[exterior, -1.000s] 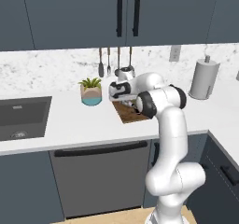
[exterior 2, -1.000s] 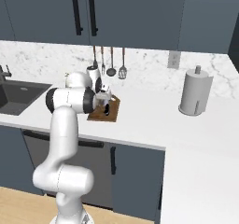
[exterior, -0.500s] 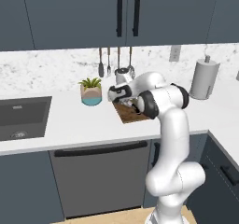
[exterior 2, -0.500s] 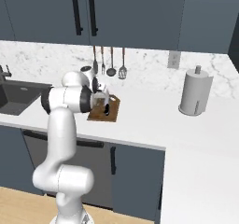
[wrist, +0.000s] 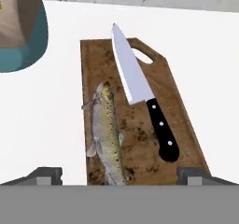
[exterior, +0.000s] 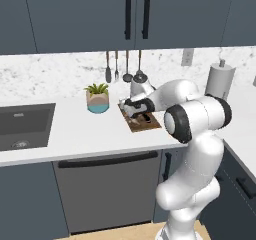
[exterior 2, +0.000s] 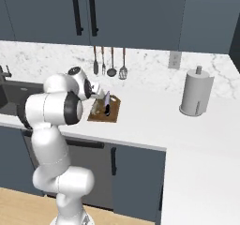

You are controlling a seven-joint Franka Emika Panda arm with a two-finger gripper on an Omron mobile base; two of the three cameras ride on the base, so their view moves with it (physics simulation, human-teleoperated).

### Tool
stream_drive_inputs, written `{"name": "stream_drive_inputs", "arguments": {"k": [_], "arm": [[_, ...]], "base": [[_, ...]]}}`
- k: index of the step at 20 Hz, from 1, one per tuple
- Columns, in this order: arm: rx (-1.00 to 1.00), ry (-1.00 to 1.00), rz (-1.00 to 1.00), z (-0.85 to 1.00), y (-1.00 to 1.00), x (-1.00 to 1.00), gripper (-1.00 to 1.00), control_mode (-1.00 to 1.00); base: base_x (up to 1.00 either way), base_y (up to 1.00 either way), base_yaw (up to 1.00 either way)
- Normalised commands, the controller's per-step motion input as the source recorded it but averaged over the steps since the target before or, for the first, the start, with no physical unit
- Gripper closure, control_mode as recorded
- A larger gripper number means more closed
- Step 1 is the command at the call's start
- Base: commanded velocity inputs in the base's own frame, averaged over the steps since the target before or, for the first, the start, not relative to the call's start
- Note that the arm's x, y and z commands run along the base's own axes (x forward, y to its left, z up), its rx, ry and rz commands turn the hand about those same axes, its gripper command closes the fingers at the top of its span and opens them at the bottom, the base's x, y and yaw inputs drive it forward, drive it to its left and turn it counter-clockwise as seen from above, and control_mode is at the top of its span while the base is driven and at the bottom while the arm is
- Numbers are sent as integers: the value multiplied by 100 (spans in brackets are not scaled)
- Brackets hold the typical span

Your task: Pick up the knife from the drawer and place it on the cutting board. Then place the meat from the plate to the cutting board.

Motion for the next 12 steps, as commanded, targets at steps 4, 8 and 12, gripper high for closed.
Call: {"name": "stream_drive_inputs", "arguments": {"k": [4,8,12], "arm": [[-1,-11,3,61,33,-100,-100,-100],[-3,-5,8,48,96,-100,-100,-100],[0,0,6,51,91,-100,-100,-100]], "base": [[0,0,0],[0,0,0],[0,0,0]]}}
